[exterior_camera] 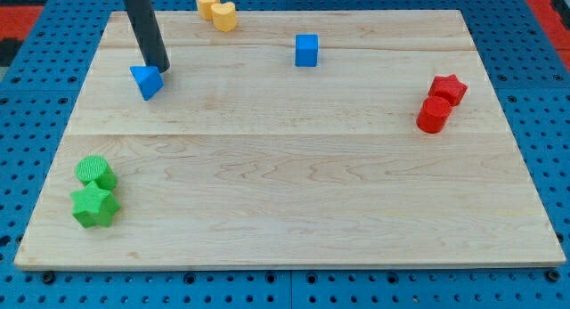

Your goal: Push the blue triangle diagnol to the green circle

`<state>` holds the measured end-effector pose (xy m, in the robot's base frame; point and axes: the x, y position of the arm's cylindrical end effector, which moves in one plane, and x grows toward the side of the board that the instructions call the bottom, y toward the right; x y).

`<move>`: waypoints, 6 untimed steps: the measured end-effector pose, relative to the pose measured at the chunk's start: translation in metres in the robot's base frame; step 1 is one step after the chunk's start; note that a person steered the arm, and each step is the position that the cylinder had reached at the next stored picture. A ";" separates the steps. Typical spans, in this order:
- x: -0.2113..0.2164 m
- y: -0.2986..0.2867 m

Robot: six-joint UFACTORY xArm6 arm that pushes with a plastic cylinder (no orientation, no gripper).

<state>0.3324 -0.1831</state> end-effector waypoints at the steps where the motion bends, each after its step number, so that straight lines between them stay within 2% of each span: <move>1: 0.045 -0.013; 3: 0.023 -0.030; 4: 0.033 -0.059; 6: 0.124 -0.035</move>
